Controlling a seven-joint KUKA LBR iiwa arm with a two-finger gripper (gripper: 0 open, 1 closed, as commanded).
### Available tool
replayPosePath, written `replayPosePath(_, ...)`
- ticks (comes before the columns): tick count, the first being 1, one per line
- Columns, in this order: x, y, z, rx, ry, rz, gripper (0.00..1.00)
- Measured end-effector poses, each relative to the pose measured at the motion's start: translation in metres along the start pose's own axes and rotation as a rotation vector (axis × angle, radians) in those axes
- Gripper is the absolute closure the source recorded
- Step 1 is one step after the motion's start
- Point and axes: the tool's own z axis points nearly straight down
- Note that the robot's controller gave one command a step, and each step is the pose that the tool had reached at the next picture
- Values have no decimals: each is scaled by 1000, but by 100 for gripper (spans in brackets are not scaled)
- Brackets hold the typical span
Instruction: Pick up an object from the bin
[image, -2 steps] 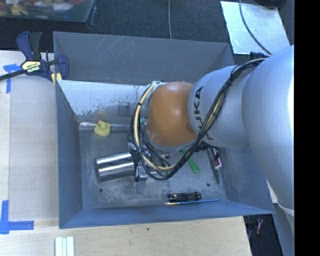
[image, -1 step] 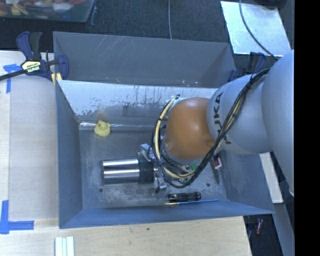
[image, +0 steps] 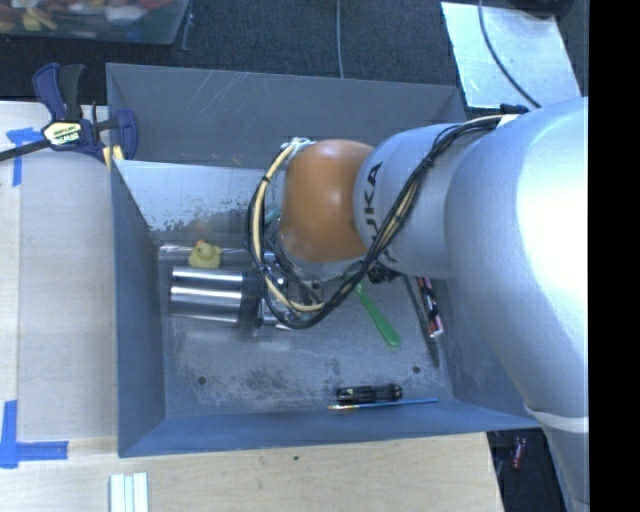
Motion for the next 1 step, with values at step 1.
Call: replayPosePath(1,0,0,0,0,0,1,100)
